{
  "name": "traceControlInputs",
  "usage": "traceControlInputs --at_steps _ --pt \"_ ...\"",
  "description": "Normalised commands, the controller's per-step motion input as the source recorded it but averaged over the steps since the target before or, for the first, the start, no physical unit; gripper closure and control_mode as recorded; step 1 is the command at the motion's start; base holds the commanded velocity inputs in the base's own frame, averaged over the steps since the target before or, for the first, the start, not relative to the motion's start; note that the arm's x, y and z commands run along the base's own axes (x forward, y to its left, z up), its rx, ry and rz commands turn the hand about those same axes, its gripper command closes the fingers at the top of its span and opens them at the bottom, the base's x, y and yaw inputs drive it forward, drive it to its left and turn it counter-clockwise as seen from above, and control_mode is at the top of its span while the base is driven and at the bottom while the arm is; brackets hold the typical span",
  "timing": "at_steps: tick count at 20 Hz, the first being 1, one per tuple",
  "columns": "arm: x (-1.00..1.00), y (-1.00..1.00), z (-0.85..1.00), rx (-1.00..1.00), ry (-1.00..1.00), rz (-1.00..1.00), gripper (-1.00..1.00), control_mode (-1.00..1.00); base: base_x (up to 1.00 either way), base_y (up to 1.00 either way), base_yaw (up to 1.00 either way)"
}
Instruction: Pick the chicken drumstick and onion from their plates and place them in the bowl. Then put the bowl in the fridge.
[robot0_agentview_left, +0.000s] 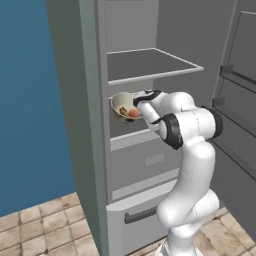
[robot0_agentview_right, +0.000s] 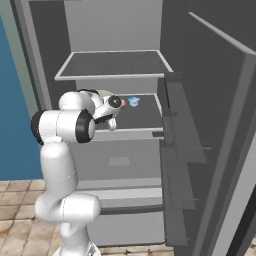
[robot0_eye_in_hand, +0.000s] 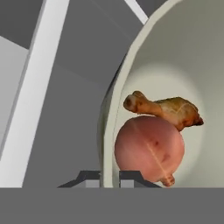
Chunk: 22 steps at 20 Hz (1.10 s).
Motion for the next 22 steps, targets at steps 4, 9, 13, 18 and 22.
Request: traceControlInputs --at_steps 4,9,13,18,22 --pt "0.17 0.21 0.00 0.04 0.00 0.09 1.00 -1.00 0.00 0.00 0.00" --pt "0.12 0.18 -0.02 0.01 0.00 0.09 -1.00 -1.00 0.00 0.00 0.00" --pt "0.00 0.01 0.12 0.00 0.00 0.07 -1.00 -1.00 0.00 0.00 0.00" --pt "-0.01 0.01 0.21 0.00 -0.01 0.07 -1.00 -1.00 0.00 0.00 0.00" --pt "-0.22 -0.02 0.22 0.01 -0.04 0.07 -1.00 -1.00 0.00 0.00 0.00"
